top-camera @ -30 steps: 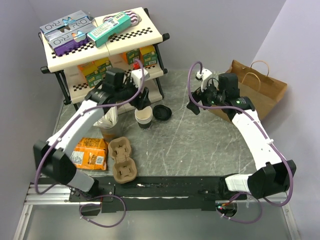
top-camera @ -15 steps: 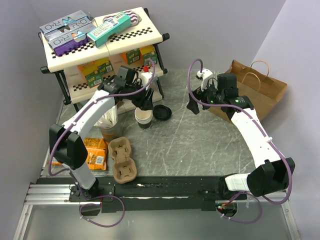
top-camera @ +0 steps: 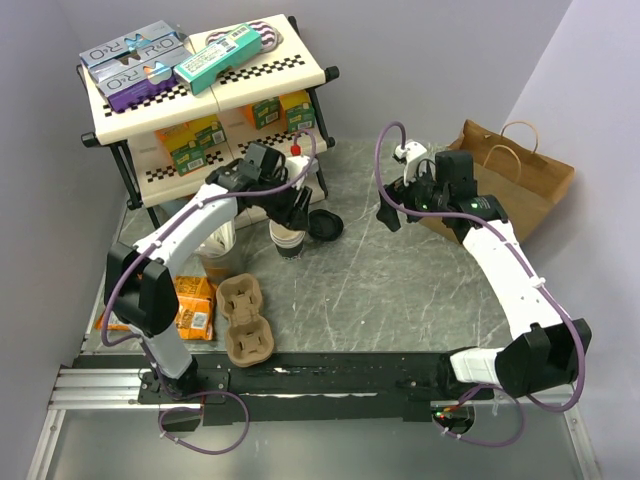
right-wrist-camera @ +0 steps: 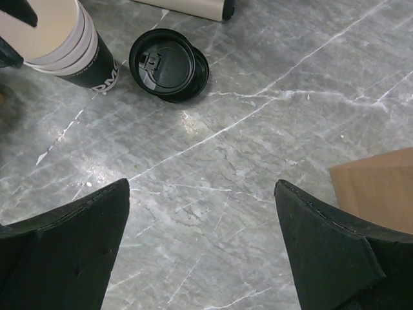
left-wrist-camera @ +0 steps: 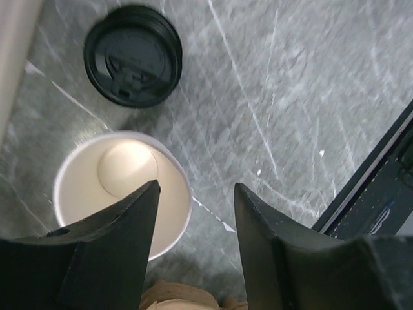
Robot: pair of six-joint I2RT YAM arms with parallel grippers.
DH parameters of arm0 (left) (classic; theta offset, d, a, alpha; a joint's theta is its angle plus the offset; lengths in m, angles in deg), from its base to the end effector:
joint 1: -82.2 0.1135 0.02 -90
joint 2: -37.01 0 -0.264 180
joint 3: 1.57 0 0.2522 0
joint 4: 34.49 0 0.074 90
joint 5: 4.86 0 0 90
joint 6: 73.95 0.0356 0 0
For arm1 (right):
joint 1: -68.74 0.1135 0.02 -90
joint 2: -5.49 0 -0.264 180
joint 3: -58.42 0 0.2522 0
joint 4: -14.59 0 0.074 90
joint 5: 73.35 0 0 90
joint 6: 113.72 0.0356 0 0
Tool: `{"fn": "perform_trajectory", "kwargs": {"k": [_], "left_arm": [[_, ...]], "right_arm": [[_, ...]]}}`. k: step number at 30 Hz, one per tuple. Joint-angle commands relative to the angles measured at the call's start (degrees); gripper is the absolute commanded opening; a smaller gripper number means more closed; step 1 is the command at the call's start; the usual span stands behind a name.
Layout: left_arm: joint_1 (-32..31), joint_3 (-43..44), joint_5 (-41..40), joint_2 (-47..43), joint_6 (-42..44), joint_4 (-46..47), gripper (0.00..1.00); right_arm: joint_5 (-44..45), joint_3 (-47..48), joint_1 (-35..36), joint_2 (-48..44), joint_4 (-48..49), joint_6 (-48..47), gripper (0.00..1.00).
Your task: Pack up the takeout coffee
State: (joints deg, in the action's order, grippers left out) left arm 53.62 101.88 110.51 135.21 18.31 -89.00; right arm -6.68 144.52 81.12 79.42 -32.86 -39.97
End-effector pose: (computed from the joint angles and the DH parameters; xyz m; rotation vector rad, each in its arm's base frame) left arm 0.3247 -0.1943 0.3174 0.8480 2.3050 -0.7433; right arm 0.2710 0.0739 0.3587 -0.7524 2.0217 0.4051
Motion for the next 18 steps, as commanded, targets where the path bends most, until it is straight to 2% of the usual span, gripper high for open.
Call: {"fn": "perform_trajectory", "kwargs": {"k": [1, 7, 14, 18], "left_arm": [[-2.0, -1.6, -3.5, -1.8, -0.9, 1.3, 0.56], [-3.6, -0.7, -8.0, 0.4, 0.6, 1.3, 0.52], [-4.2, -0.8, -10.6, 1.3, 1.7, 0.8, 0.43], [-4.3, -0.7, -11.2, 1.4, 2.0, 0.7, 0.41]], "right_arm": [[0.6, -0.8, 0.0, -2.8, 0.9, -1.1, 0.99], [1.4, -1.9, -0.3, -4.2, 0.6, -2.0, 0.99], [2.0, -3.2, -0.8, -5.7, 0.2, -3.0, 0.99], [2.6, -3.3, -1.2, -6.3, 0.1, -3.7, 1.00]]}}
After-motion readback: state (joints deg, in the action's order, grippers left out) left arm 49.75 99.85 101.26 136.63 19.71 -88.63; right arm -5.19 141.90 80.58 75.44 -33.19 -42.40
